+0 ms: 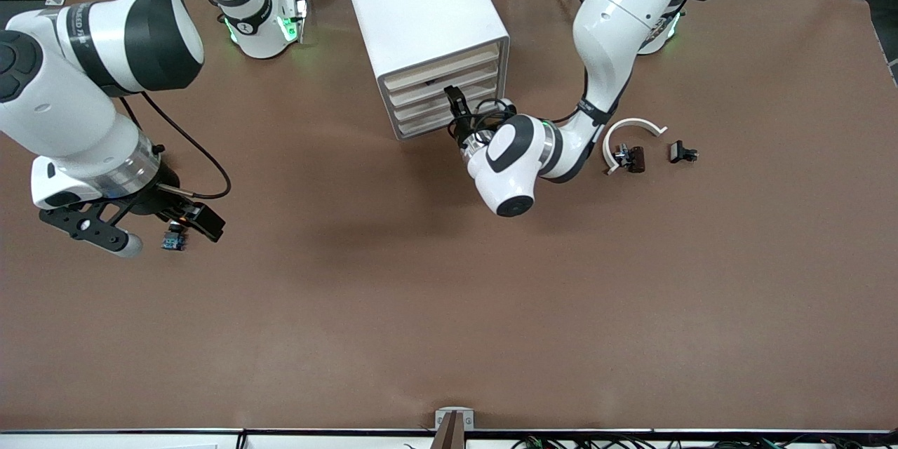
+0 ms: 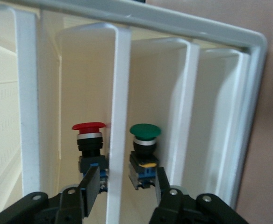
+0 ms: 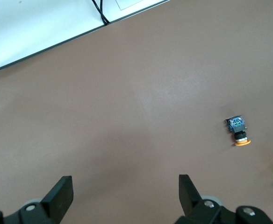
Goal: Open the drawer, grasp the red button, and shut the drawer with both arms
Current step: 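Grip the cabinet drawer with the left gripper and pull it open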
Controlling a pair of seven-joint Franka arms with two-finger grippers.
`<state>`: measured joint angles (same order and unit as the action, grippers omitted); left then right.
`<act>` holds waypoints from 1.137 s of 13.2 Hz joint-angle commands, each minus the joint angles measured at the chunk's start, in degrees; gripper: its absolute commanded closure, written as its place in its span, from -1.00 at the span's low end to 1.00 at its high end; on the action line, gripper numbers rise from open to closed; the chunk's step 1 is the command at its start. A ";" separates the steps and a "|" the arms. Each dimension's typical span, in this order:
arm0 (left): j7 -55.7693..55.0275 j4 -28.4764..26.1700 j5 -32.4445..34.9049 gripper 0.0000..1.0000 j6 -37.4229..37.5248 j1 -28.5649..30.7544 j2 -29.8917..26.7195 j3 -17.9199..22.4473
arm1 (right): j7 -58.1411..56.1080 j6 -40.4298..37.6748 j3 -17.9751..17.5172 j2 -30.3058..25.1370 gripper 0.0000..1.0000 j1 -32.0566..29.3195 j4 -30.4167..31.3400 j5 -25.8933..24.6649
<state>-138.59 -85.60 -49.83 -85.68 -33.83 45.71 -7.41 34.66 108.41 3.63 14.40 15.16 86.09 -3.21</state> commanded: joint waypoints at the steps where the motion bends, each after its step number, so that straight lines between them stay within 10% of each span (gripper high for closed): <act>1: -1.16 0.70 -1.58 0.04 1.83 -0.70 0.43 0.38 | 1.20 -0.91 0.50 1.16 -1.00 0.66 -1.89 -0.74; 7: -0.98 0.79 -1.67 1.00 1.75 -1.85 0.60 0.55 | 1.29 -4.69 0.32 1.07 -1.00 1.45 -1.36 -0.65; 15: 0.94 1.58 -1.50 1.00 1.04 5.69 0.60 1.34 | 24.46 -8.39 0.23 1.16 -1.00 13.04 -2.59 0.14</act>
<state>-137.89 -84.76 -50.35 -84.95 -30.77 46.00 -6.30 53.25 101.20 3.46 14.86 25.70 85.44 -3.18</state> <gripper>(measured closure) 0.859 0.000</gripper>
